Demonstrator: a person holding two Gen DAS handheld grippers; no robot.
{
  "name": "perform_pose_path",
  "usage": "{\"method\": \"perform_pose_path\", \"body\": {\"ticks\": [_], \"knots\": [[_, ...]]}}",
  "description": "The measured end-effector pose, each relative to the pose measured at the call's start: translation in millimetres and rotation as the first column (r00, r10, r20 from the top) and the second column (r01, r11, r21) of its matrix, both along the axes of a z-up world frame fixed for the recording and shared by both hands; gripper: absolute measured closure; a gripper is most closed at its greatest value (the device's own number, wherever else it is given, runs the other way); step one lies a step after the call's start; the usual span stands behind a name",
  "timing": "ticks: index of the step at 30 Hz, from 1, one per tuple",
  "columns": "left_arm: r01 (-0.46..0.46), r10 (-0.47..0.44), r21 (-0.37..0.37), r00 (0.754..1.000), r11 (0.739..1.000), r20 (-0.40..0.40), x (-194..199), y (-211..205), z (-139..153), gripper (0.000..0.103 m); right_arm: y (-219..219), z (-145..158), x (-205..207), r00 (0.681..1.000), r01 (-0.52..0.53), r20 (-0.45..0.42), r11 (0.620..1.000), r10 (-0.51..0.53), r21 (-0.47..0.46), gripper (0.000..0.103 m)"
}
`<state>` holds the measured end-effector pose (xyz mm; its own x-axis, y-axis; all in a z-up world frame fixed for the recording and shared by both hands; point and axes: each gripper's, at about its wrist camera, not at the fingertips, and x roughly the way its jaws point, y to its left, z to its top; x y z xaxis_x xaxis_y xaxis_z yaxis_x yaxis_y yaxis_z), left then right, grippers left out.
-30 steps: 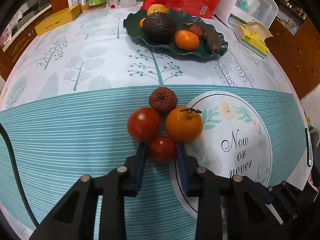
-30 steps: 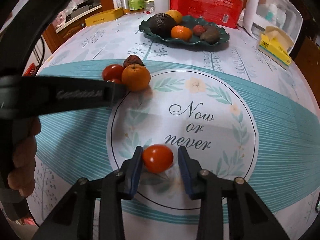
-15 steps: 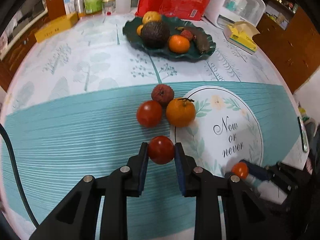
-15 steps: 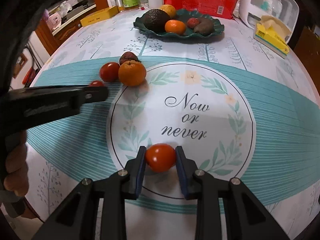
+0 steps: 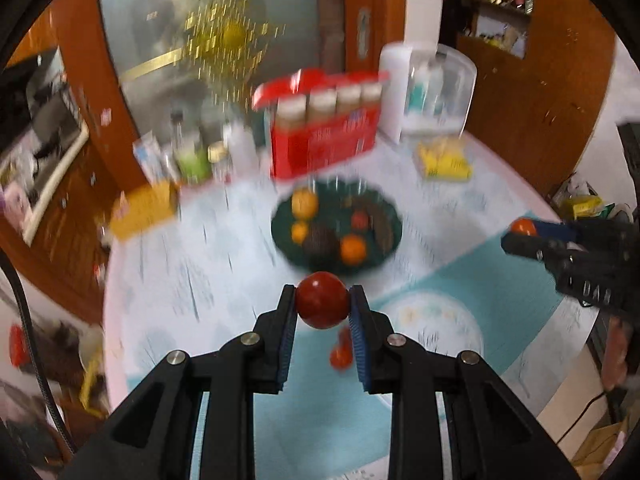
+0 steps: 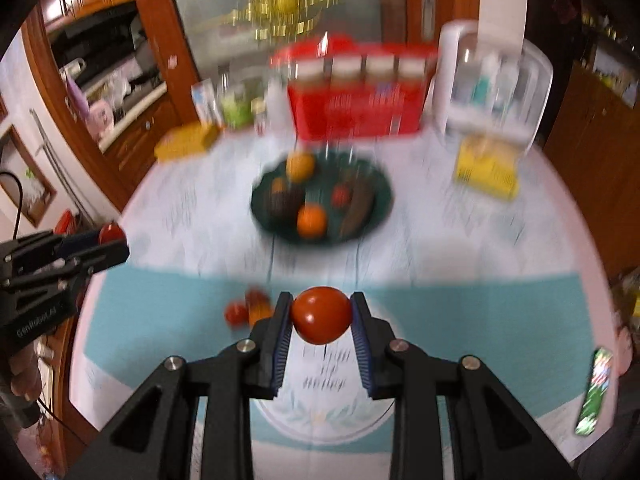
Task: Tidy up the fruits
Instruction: 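Carry both tomatoes over the green plate and open both tools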
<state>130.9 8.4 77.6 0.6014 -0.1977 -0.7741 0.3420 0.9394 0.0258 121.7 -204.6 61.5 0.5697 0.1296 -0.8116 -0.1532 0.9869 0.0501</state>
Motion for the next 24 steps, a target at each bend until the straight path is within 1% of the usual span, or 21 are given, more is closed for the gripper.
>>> {"method": "perform_pose_path", "body": {"ticks": [3,5,6,8,9,11,13,15,17,20,22,23,24], "knots": [[0.031,-0.031,0.011,0.998,0.999,0.053,20,-10,40,0.079,1,54,25,0.998,-0.005,0.070,1.000,0.006,-0.018,0.074],[0.046,-0.048,0.015,0.996,0.999,0.077,33,-19,56,0.079,4,77,41,0.994,-0.003,0.109,0.999,0.009,-0.047,0.074],[0.049,-0.052,0.029,0.994,0.998,0.097,41,-25,63,0.079,4,88,49,0.992,0.002,0.125,0.998,0.005,-0.056,0.074],[0.054,-0.060,0.055,0.992,0.997,0.116,60,-38,67,0.079,4,107,72,0.990,0.013,0.143,0.999,-0.006,-0.049,0.074],[0.055,-0.060,0.051,0.992,0.997,0.108,73,-44,67,0.079,2,111,82,0.989,0.018,0.144,0.999,-0.012,-0.043,0.074],[0.053,-0.056,0.039,0.995,0.998,0.079,98,-54,57,0.079,2,114,104,0.989,0.034,0.146,0.998,-0.027,-0.045,0.074],[0.043,-0.044,0.027,0.998,0.999,0.039,120,-62,39,0.079,-1,104,126,0.990,0.047,0.132,0.998,-0.042,-0.038,0.074],[0.027,-0.027,0.018,1.000,0.999,-0.008,140,-67,14,0.079,-5,88,144,0.993,0.056,0.101,0.998,-0.054,-0.021,0.074],[0.013,-0.012,0.010,0.999,1.000,-0.050,160,-70,-14,0.079,-11,64,162,0.997,0.060,0.052,0.998,-0.060,0.011,0.074],[-0.006,0.005,-0.011,0.995,1.000,-0.098,181,-75,-55,0.079,-16,16,185,0.999,0.044,0.007,0.999,-0.044,0.028,0.074],[-0.025,0.025,0.000,0.991,1.000,-0.128,198,-79,-84,0.079,-17,-15,199,0.999,0.033,-0.024,0.999,-0.032,0.031,0.074],[-0.033,0.033,0.004,0.989,0.999,-0.141,205,-81,-97,0.079,-19,-36,209,0.998,0.027,-0.050,0.999,-0.024,0.047,0.074],[-0.041,0.042,0.007,0.987,0.999,-0.155,212,-83,-110,0.079,-19,-49,215,0.997,0.024,-0.068,0.998,-0.020,0.061,0.074]]}}
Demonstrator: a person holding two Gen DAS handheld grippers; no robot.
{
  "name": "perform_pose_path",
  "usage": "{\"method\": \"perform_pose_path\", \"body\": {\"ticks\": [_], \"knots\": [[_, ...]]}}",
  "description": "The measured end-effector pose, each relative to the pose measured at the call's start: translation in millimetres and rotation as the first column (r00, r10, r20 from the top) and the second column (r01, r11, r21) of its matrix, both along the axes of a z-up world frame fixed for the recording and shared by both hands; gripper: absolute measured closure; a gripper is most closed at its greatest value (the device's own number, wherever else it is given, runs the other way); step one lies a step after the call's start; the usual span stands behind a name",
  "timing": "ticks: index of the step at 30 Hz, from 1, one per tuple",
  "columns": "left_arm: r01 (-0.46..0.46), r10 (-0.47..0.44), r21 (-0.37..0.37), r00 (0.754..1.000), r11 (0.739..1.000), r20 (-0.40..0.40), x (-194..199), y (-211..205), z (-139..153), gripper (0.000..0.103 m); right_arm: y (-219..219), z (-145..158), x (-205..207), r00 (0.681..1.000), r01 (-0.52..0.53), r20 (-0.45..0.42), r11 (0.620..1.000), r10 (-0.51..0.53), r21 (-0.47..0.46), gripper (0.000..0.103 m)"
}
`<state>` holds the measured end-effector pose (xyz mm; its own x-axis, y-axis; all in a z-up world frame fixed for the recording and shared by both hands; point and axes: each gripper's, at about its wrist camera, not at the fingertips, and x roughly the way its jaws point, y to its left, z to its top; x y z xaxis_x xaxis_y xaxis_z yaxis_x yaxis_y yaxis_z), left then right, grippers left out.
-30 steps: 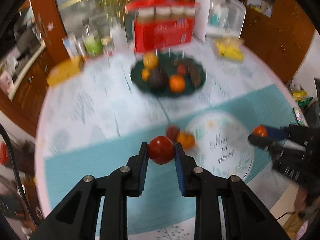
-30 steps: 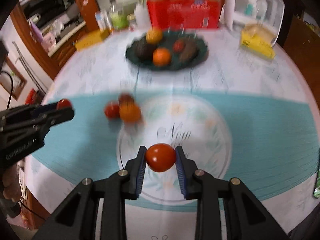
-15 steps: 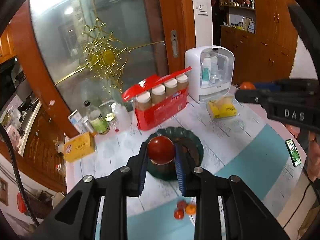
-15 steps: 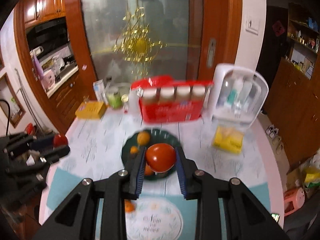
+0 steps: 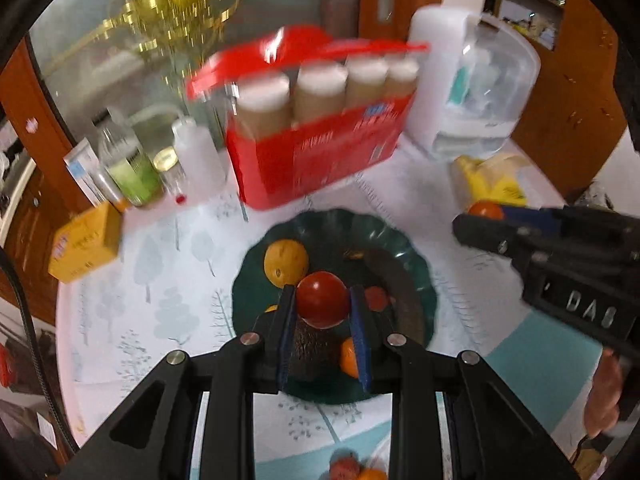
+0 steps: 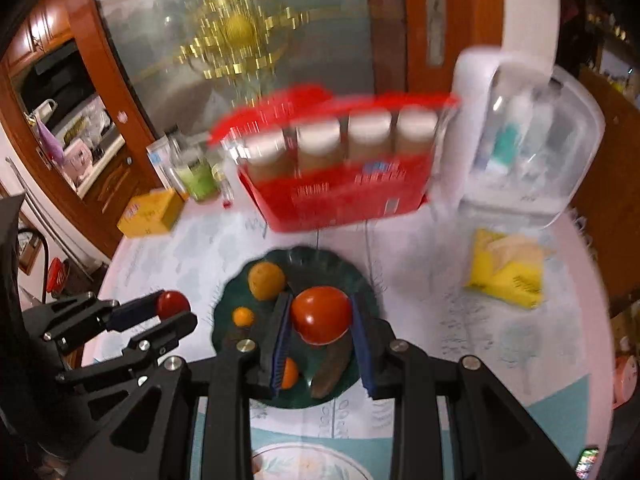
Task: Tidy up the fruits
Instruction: 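Carry both tomatoes over the green plate and open both tools, then lift both open tools off the plate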
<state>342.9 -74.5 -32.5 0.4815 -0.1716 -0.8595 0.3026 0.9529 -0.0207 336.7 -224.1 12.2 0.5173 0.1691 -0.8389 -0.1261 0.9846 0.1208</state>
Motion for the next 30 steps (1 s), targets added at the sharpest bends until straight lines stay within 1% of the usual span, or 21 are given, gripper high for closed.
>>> {"method": "perform_pose_path", "body": {"ticks": [2,5,9,10,11,12,13,15,16,17,19,24,27,30], "knots": [[-0.018,0.018,0.003,0.999,1.000,-0.031,13,-3,-26,0.079,0,-31,15,0.999,-0.007,-0.037,0.999,0.009,0.035,0.074],[-0.032,0.033,0.019,0.997,0.999,-0.067,26,-8,-58,0.079,2,-73,35,0.996,-0.010,-0.091,0.998,0.016,0.063,0.074],[-0.028,0.033,0.055,0.995,0.998,-0.092,39,-13,-92,0.078,8,-117,52,0.988,-0.034,-0.146,0.996,0.045,0.078,0.073],[-0.024,0.030,0.064,0.995,0.998,-0.096,41,-14,-99,0.076,11,-126,56,0.986,-0.041,-0.156,0.996,0.053,0.078,0.073],[-0.020,0.027,0.070,0.995,0.997,-0.096,42,-15,-103,0.072,12,-132,59,0.985,-0.045,-0.162,0.996,0.057,0.077,0.073],[-0.015,0.022,0.078,0.995,0.997,-0.093,42,-15,-108,0.061,13,-137,62,0.983,-0.049,-0.171,0.996,0.061,0.073,0.073],[-0.011,0.018,0.082,0.996,0.997,-0.088,42,-15,-110,0.045,14,-143,65,0.981,-0.054,-0.182,0.996,0.067,0.073,0.073],[-0.009,0.014,0.090,0.998,0.996,-0.058,38,-14,-111,0.030,14,-146,66,0.981,-0.070,-0.173,0.993,0.087,0.099,0.070],[-0.008,0.012,0.091,0.999,0.996,-0.046,36,-14,-107,0.029,15,-145,67,0.982,-0.077,-0.166,0.992,0.093,0.102,0.064],[-0.005,0.009,0.092,0.999,0.996,-0.040,35,-13,-107,0.029,16,-144,68,0.982,-0.083,-0.160,0.991,0.099,0.101,0.057],[-0.008,0.012,0.089,0.999,0.996,-0.044,34,-10,-106,0.029,18,-141,68,0.984,-0.097,-0.141,0.991,0.109,0.093,0.054],[-0.034,0.037,0.061,0.998,0.998,-0.048,27,2,-96,0.029,19,-130,64,0.988,-0.114,-0.101,0.991,0.121,0.074,0.054],[-0.035,0.038,0.063,0.998,0.997,-0.041,19,8,-89,0.029,18,-122,59,0.990,-0.105,-0.084,0.992,0.111,0.074,0.054],[-0.033,0.034,0.064,0.999,0.997,-0.024,7,13,-76,0.029,13,-113,52,0.992,-0.092,-0.075,0.994,0.097,0.064,0.054]]}}
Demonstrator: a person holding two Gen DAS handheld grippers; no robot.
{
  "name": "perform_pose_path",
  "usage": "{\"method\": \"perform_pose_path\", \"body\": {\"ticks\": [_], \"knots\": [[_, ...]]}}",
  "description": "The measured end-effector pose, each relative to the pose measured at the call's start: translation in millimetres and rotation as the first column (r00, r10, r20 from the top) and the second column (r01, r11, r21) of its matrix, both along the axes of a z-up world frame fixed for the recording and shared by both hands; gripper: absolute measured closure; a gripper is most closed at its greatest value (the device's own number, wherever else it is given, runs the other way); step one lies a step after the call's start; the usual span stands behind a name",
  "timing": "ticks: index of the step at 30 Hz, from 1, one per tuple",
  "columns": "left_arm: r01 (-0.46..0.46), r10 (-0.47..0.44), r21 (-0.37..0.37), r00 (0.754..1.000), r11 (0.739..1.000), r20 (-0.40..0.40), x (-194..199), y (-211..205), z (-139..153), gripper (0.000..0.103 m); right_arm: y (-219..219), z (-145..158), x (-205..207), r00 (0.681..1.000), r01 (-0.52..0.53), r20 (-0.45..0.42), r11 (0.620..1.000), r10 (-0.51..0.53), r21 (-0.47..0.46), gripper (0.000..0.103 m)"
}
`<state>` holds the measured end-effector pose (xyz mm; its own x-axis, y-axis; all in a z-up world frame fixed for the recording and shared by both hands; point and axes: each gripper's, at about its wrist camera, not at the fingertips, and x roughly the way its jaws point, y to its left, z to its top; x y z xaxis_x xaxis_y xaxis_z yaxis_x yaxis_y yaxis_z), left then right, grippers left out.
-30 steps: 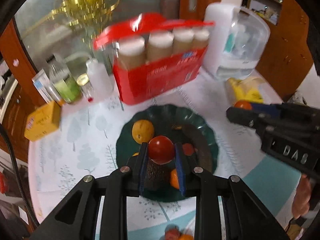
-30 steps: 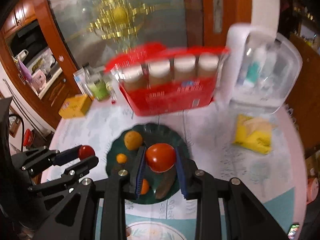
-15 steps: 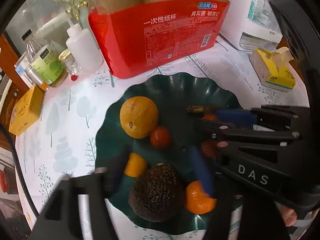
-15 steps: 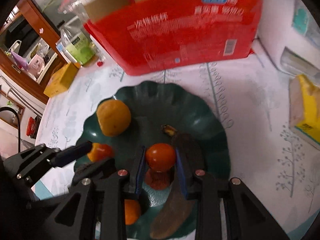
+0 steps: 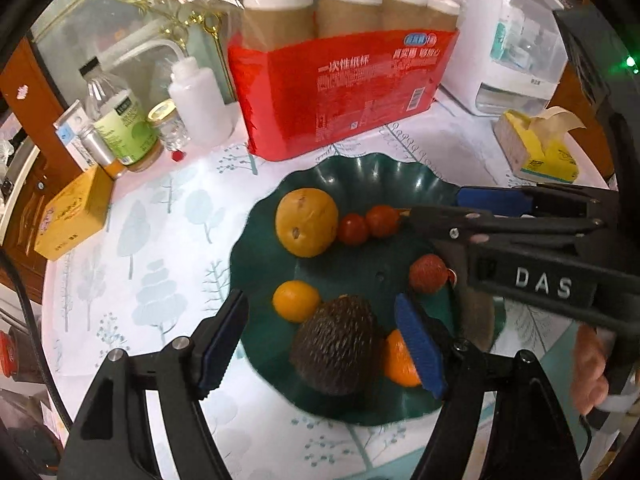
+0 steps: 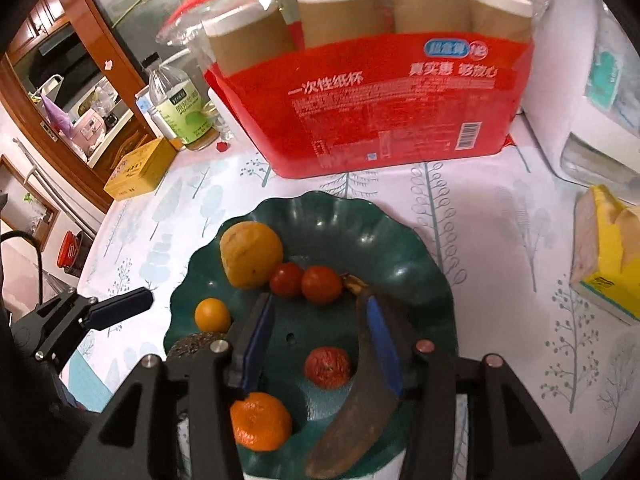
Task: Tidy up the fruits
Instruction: 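Lift both open tools off the plate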
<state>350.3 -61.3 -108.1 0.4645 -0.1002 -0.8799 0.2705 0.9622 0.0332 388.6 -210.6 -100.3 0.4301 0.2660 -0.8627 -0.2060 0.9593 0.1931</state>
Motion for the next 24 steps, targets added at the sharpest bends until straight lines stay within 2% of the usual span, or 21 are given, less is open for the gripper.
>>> {"method": "perform_pose_path", "body": {"ticks": [9,15,19,24], "knots": [[0.005,-0.004,-0.035,0.999,0.999,0.052,-38,21,57,0.029,-3,47,-36,0.998,0.041,0.050,0.996,-0.037,-0.080,0.054],[0.013,-0.004,-0.078,0.994,0.997,0.110,-67,37,114,0.028,1,106,-72,0.991,0.053,0.124,0.995,-0.042,-0.088,0.054],[0.015,-0.003,-0.079,0.988,0.997,0.158,-92,44,151,0.028,8,154,-105,0.980,0.056,0.198,0.994,-0.035,-0.099,0.054],[0.037,-0.023,-0.075,0.983,0.996,0.180,-126,49,176,0.027,18,194,-147,0.967,0.049,0.254,0.994,-0.024,-0.094,0.054]]}}
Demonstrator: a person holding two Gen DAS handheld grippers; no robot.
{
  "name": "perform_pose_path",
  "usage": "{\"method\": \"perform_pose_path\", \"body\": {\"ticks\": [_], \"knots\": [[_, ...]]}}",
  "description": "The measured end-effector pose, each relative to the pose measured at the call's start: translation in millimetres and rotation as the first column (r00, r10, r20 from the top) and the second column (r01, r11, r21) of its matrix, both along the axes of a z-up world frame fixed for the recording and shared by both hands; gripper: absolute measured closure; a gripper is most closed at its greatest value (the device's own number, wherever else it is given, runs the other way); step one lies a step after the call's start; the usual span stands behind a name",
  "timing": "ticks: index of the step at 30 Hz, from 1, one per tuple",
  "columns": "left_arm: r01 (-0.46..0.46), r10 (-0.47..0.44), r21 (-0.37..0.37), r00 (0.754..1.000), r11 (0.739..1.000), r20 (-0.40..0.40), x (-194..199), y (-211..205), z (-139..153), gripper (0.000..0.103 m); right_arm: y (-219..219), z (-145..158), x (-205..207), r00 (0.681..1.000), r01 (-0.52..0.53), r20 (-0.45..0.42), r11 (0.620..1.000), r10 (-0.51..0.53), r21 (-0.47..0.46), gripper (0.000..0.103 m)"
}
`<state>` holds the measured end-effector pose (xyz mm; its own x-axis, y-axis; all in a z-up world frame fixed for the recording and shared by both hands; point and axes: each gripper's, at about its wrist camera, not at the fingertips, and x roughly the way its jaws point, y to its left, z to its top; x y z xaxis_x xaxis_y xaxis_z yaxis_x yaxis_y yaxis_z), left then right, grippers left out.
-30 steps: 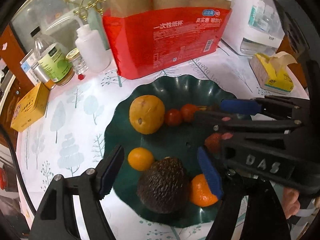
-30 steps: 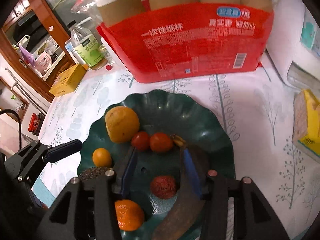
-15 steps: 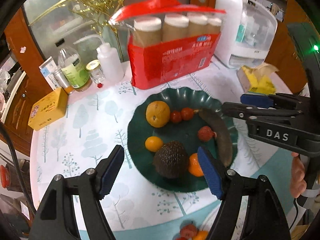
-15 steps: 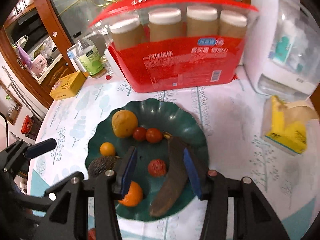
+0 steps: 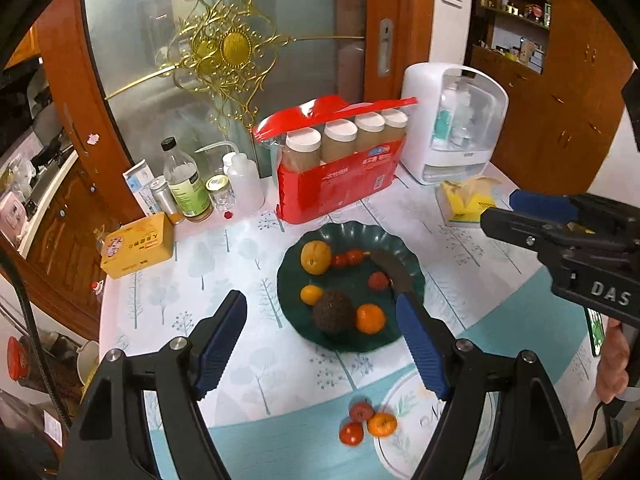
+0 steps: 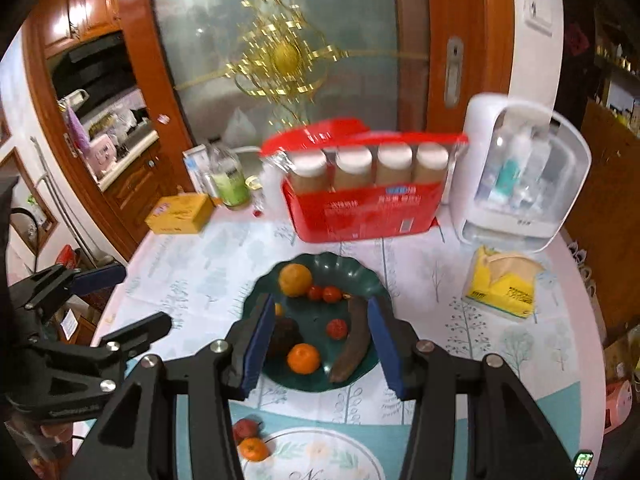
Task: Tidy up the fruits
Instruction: 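Lift both open tools off the plate, then move the left tool to the last tomato while the right tool approaches the tangerine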
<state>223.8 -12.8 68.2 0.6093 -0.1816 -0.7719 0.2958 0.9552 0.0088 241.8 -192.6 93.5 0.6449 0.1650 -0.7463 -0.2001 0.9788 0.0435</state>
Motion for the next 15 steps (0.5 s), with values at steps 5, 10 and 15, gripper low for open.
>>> {"method": "perform_pose_path", "body": {"ticks": [5,10,15], "knots": [[0.018,-0.018,-0.010,1.000,1.000,-0.004,-35,6,7,0.027,15,15,-43,0.999,-0.035,0.021,0.999,0.035,-0.030,0.054],[0.020,-0.020,-0.031,1.000,0.999,-0.021,-64,16,0,0.027,24,12,-81,0.998,-0.060,0.020,0.998,0.061,-0.032,0.054],[0.011,-0.012,-0.018,1.000,1.000,-0.015,-89,24,-13,0.027,27,-8,-105,0.997,-0.076,-0.013,0.997,0.076,-0.033,0.054]]}}
